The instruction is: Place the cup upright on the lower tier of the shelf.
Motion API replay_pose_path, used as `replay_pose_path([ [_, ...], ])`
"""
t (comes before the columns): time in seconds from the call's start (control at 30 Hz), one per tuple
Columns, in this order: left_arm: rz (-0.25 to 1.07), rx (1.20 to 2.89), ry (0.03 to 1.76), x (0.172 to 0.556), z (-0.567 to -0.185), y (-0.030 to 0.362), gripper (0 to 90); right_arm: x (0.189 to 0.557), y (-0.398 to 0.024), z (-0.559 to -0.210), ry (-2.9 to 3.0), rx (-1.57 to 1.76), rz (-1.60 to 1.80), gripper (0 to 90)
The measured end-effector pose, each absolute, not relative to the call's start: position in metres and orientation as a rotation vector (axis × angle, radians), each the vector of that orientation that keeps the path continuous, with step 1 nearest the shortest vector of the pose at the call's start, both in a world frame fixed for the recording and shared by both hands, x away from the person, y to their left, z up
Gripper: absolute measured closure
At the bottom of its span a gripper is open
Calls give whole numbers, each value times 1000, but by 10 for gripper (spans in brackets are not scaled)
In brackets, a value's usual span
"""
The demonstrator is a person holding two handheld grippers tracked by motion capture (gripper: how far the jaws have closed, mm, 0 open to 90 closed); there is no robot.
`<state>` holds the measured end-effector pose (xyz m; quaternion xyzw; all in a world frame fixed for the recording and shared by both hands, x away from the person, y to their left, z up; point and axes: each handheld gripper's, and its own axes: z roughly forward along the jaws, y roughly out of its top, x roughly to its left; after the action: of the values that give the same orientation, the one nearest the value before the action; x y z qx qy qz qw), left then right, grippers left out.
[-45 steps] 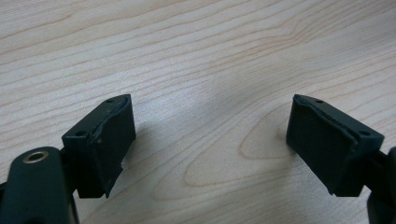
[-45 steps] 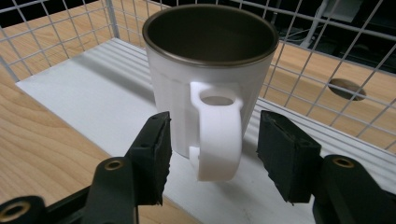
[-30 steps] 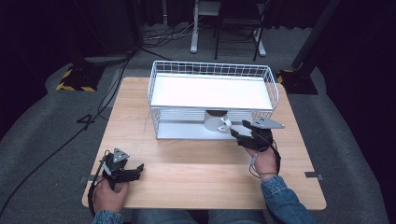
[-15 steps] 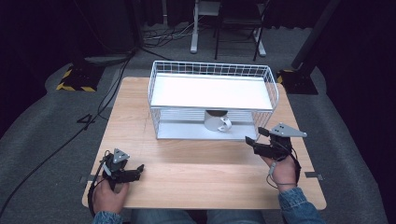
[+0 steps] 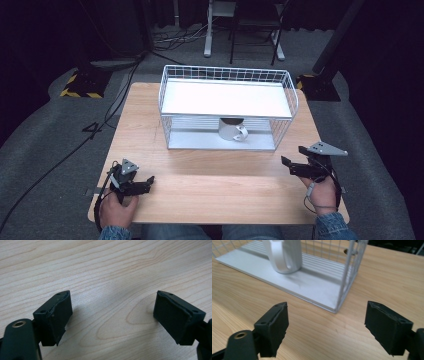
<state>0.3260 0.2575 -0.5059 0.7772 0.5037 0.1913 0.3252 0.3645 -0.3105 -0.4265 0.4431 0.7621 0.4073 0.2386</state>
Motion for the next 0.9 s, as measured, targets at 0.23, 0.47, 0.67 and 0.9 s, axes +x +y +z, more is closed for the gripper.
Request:
replay_pose_path([
  [0.23, 501, 2037, 1321, 326, -506, 257, 159, 363, -329, -442, 2098, 1305, 1049, 160],
  [0.47, 501, 2037, 1321, 326, -506, 257, 159, 363, -345, -463, 2160, 1404, 967, 154],
  [0.67, 501, 2037, 1321, 326, -506, 257, 159, 362, -353, -475, 2170, 1429, 925, 153],
  [0.9, 501, 2037, 1321, 326, -506, 257, 159, 358, -359, -489, 2186, 1473, 895, 153],
])
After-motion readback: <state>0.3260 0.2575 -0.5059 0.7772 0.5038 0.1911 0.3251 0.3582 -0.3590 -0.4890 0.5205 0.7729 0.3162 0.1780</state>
